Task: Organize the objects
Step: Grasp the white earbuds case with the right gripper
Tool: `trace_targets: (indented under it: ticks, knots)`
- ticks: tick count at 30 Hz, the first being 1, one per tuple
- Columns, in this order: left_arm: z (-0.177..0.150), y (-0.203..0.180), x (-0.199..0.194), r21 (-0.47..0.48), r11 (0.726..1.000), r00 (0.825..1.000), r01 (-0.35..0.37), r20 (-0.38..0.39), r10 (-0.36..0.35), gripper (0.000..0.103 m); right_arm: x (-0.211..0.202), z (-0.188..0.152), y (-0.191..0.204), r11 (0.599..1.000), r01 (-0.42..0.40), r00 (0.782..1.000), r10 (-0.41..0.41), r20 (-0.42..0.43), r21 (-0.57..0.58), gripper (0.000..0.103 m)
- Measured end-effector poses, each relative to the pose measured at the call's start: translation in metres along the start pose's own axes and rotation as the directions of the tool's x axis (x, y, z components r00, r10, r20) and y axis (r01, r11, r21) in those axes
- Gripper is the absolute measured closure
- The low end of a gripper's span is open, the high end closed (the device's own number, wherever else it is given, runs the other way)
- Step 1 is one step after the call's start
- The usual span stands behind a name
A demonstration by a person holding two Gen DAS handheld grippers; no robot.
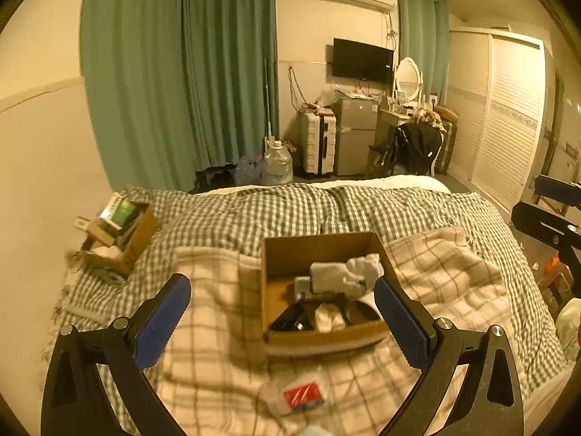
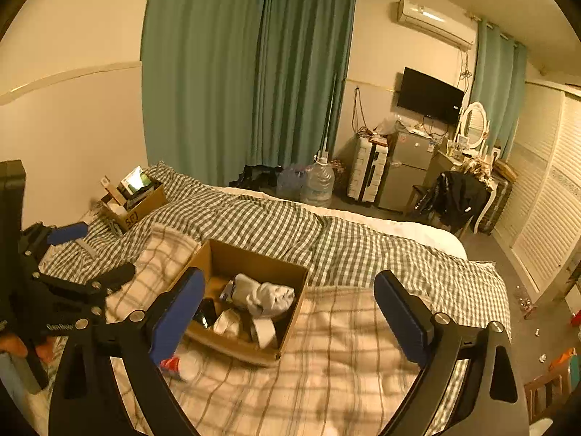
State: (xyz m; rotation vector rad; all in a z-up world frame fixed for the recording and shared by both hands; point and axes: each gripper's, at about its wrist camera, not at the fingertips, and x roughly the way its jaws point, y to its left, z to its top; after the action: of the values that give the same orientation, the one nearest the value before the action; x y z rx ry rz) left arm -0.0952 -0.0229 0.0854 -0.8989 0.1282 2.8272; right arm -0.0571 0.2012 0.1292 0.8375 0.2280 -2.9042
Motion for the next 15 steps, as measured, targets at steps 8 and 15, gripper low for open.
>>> trace_targets:
  ticks: [8,15]
  knots:
    - [-0.076,0.029,-0.019,-0.070,0.993,0.995,-0.097,-0.040,0.095,0.000,-0.009,-0.069,0.029,0.998,-0.011,0.998,0.015,-0.054,0.062,0.007]
    - [-0.156,0.037,0.016,-0.111,0.983,0.984,-0.146,-0.121,0.132,0.000,0.041,-0.143,0.069,0.997,-0.046,0.991,0.053,-0.121,0.066,0.007]
